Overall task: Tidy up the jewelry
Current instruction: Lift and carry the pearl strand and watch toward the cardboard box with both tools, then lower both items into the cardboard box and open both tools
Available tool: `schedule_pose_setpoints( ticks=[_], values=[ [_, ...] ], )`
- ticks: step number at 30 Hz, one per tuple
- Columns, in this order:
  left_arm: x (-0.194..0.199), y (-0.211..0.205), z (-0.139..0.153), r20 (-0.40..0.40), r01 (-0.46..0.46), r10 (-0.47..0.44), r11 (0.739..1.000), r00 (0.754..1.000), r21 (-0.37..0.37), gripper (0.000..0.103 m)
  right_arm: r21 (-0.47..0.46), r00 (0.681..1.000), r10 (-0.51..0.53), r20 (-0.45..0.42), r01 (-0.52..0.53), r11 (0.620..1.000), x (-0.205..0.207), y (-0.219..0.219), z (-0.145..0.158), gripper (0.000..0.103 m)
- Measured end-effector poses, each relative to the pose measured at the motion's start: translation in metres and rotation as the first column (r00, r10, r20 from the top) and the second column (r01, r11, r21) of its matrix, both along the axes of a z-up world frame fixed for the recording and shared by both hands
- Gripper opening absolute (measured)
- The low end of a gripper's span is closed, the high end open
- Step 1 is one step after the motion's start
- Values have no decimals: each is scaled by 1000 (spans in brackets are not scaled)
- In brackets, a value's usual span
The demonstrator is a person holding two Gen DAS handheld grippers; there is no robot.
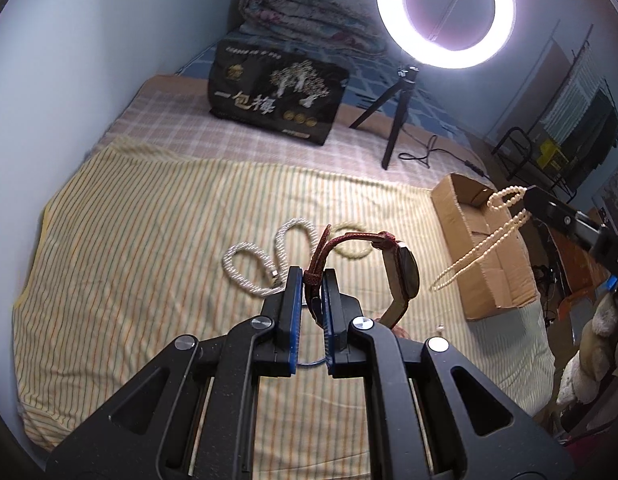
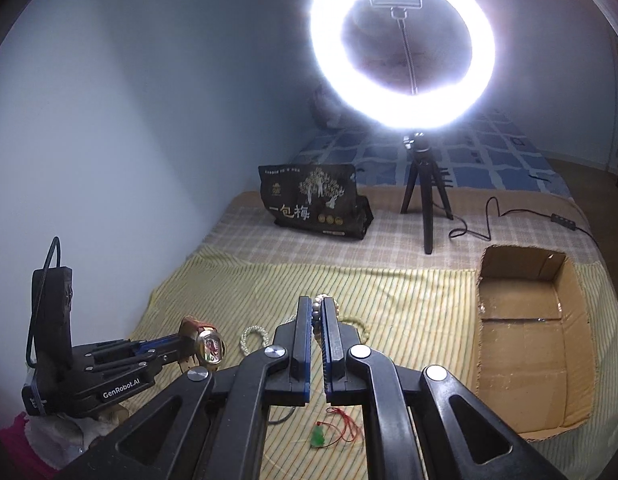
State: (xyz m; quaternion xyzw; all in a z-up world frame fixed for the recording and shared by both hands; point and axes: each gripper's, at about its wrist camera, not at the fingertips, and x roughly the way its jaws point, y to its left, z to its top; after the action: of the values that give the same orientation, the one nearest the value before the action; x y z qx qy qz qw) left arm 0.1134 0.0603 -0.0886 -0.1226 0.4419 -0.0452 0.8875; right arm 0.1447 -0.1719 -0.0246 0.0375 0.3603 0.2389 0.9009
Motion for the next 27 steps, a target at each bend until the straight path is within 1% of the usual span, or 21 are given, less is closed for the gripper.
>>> schedule_pose_setpoints(
  ticks=[7,14,22,27],
  values=[
    [9,-32,10,23,56,-56,998,998,-10,7,0,999,-53,9,53,999,4,-27,4,2],
    [19,-77,13,35,127,-127,992,991,-6,7,-12,990,-138,39,138,990,6,-69,14,2],
    [32,-129,8,29,199,-199,980,980,-13,7,-36,968,-243,64,246,969,7,-121,20,2],
    [44,-158,1,16,232,-231,973,973,-22,7,-57,952,-304,42,306,950,13,-156,11,2]
  ],
)
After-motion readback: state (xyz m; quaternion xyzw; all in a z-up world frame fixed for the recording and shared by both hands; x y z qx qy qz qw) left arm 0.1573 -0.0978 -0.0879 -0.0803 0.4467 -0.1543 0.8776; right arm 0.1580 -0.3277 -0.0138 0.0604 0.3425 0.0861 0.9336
